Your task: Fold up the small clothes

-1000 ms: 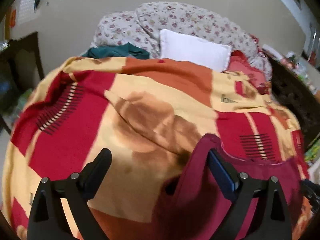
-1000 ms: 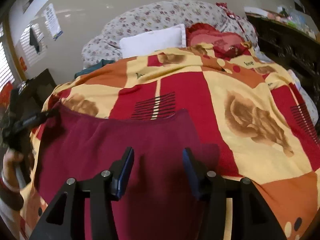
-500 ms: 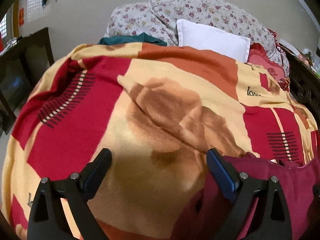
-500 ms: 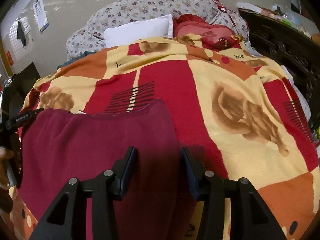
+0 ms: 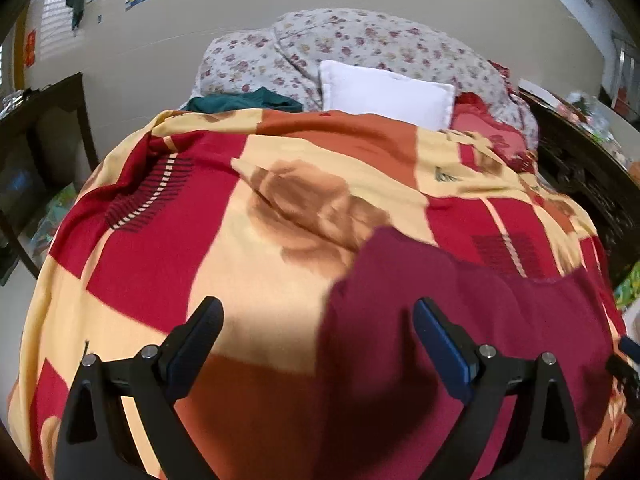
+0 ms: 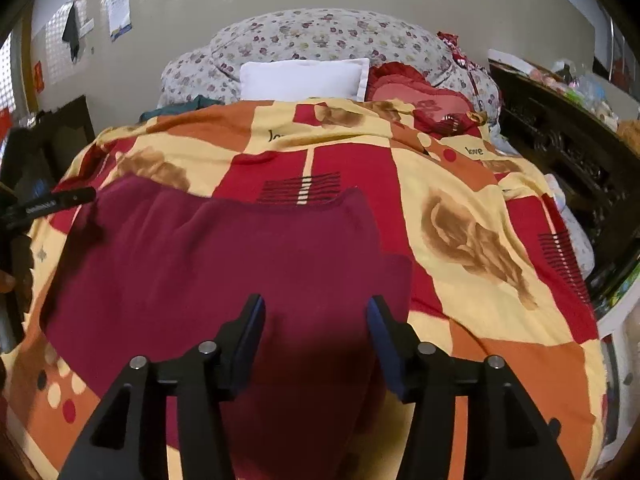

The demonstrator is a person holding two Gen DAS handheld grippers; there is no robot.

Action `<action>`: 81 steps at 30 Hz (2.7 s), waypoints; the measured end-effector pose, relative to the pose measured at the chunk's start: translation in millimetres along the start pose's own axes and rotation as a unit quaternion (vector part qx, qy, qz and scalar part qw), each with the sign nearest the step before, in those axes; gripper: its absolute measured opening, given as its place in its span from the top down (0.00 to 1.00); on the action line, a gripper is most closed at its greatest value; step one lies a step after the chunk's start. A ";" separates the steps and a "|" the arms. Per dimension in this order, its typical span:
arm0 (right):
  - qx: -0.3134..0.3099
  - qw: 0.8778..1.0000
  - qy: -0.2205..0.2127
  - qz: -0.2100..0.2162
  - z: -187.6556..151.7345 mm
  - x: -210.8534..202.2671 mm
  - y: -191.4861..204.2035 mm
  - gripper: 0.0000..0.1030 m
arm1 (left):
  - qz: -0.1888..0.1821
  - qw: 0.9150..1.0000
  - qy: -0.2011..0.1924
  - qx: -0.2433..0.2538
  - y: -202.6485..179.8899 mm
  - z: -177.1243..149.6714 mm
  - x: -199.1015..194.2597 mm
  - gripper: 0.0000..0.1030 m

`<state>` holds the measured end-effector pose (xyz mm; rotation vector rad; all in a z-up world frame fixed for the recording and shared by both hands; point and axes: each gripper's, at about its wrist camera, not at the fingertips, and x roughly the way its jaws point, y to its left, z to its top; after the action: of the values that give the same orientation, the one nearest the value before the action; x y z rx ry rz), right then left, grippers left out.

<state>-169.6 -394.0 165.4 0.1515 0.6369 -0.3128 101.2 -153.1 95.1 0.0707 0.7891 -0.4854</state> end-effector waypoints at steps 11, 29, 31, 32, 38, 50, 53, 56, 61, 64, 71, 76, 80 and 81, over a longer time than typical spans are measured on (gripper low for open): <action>-0.017 1.000 0.003 -0.006 -17.5 -13.0 15.6 0.38 | -0.040 0.999 0.023 0.000 0.7 -37.4 -28.1 0.08; -0.036 0.999 0.041 -0.006 -47.3 6.5 28.5 0.25 | -0.059 0.996 0.062 -0.018 12.9 -69.6 -28.3 0.07; -0.035 0.998 0.050 -0.001 -49.8 14.5 29.9 0.19 | -0.062 0.996 0.063 -0.023 14.5 -71.9 -28.9 0.07; -0.036 0.998 0.056 0.000 -51.7 19.7 31.4 0.18 | -0.063 0.996 0.064 -0.025 15.0 -72.9 -29.0 0.07; -0.050 0.998 0.050 -0.005 -53.2 12.9 38.1 0.15 | -0.070 0.995 0.063 -0.033 21.8 -77.0 -32.8 0.07; -0.039 0.997 0.064 -0.010 -60.6 17.6 26.0 0.11 | -0.083 0.992 0.074 -0.062 33.0 -86.1 -22.6 0.07; -0.035 0.998 0.059 -0.011 -56.1 11.7 27.9 0.11 | -0.082 0.992 0.075 -0.061 32.9 -86.9 -20.0 0.07; -0.034 0.999 0.041 0.002 -46.7 2.7 33.2 0.11 | -0.084 0.992 0.071 -0.067 32.4 -85.9 -17.7 0.07; -0.010 0.997 0.036 0.062 -23.1 14.8 42.9 0.11 | -0.088 0.990 0.065 -0.084 33.7 -87.4 -13.1 0.07; 0.019 0.993 0.044 0.111 -6.4 29.8 52.8 0.11 | -0.090 0.990 0.066 -0.082 34.1 -90.1 -12.1 0.07; 0.061 0.975 0.056 0.204 40.0 58.4 104.7 0.10 | -0.112 0.987 0.054 -0.103 46.7 -102.9 -5.6 0.07; 0.054 0.969 0.063 0.231 68.6 73.8 151.3 0.10 | -0.130 0.985 0.046 -0.104 48.0 -103.3 -2.5 0.01; 0.036 0.970 0.078 0.229 85.3 89.4 186.7 0.08 | -0.134 0.985 0.039 -0.099 46.7 -104.8 -2.2 0.00; 0.029 0.970 0.083 0.225 88.0 94.0 195.3 0.08 | -0.135 0.985 0.038 -0.096 46.9 -104.7 -2.4 0.00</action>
<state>16.0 -253.1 186.9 0.3741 0.7380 0.1212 51.1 -85.4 17.2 -0.2011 0.9234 -0.6628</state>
